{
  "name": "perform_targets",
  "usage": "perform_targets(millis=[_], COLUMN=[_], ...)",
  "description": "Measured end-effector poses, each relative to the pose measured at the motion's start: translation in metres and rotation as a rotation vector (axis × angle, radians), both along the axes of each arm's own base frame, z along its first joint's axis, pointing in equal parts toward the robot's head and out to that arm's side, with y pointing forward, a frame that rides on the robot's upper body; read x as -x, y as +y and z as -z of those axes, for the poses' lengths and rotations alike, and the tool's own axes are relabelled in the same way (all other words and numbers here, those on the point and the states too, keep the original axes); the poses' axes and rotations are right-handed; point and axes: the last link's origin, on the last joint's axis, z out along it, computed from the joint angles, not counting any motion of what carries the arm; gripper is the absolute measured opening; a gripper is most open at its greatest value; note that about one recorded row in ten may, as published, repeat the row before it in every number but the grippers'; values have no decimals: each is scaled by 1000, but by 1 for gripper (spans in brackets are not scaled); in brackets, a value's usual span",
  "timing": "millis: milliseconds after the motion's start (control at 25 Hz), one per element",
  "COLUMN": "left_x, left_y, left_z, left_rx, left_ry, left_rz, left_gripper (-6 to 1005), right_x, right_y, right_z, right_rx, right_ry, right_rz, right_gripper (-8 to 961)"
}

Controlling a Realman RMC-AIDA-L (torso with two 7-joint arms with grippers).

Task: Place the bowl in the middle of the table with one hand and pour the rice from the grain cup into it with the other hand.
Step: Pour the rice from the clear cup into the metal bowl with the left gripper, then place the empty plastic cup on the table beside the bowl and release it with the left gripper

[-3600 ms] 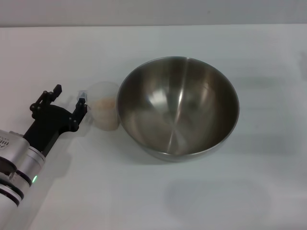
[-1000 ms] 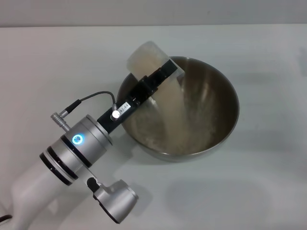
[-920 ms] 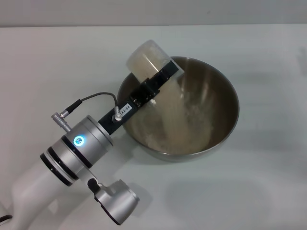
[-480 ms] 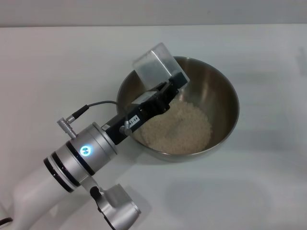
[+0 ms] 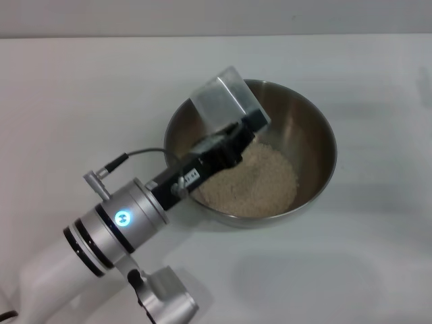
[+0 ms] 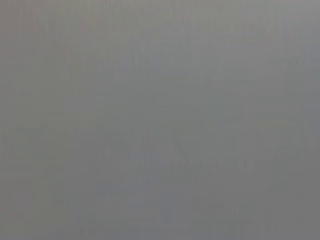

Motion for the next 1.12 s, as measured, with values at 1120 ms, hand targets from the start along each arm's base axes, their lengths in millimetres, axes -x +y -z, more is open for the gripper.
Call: perform_targets(millis=[1120], left_x=[47], left_y=[59], left_z=[-53], left_rx=[543], left_ry=[-1314], left_rz=[-845], left_gripper=[61], right_x=[1], right_y=[1], right_z=[0], right_rx=[0], right_ry=[2], right_rz=[-2], right_gripper=[574])
